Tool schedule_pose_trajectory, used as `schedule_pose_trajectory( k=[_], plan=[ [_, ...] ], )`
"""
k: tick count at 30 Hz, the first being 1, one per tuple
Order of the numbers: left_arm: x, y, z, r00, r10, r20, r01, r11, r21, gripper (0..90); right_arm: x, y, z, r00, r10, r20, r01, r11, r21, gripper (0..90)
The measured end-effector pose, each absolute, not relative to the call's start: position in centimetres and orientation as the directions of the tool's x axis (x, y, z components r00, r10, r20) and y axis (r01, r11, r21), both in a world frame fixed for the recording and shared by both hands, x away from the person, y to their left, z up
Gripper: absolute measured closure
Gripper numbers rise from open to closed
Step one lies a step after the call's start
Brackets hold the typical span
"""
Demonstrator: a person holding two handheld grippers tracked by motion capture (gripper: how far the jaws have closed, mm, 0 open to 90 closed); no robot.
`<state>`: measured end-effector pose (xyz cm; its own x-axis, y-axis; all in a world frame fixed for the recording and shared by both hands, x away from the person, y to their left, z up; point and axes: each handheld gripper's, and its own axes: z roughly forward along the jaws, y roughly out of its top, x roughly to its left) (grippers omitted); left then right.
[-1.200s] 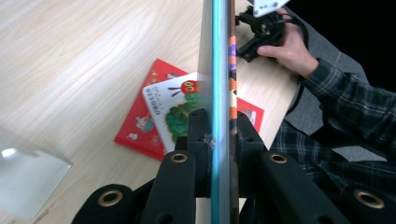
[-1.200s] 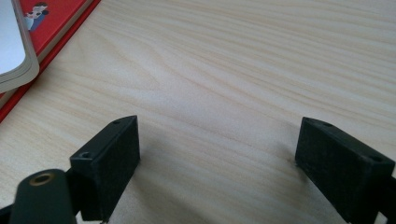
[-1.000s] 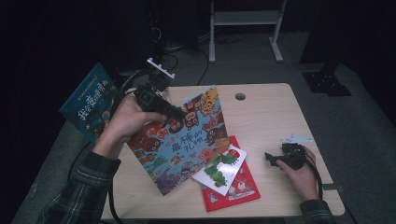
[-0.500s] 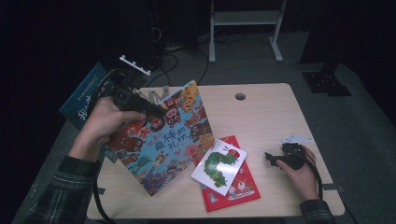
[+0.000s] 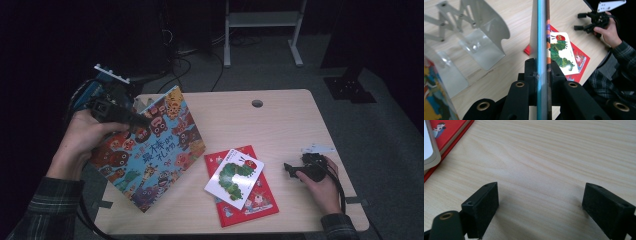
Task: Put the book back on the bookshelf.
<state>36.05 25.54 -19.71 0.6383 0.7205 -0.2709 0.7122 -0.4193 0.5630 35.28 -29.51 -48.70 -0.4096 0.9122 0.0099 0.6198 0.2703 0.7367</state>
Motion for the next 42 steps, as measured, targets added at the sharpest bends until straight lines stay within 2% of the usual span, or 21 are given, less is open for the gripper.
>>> schedule_pose_trajectory(
  k=[18,25,42],
  plan=[
    [35.2,31.0,-20.6,0.51,0.818,-0.265,0.772,-0.3,0.561,80.9,35.3,-29.5,-48.7,-0.401,0.916,0.014,0.625,0.262,0.736,12.8],
    [35.2,33.2,-21.0,0.45,0.852,-0.266,0.806,-0.26,0.531,80.9,35.3,-29.5,-48.7,-0.401,0.916,0.014,0.625,0.262,0.736,12.8],
    [35.8,35.4,-21.7,0.354,0.905,-0.235,0.85,-0.207,0.484,80.9,35.3,-29.5,-48.7,-0.401,0.916,0.014,0.625,0.262,0.736,12.8]
  ],
)
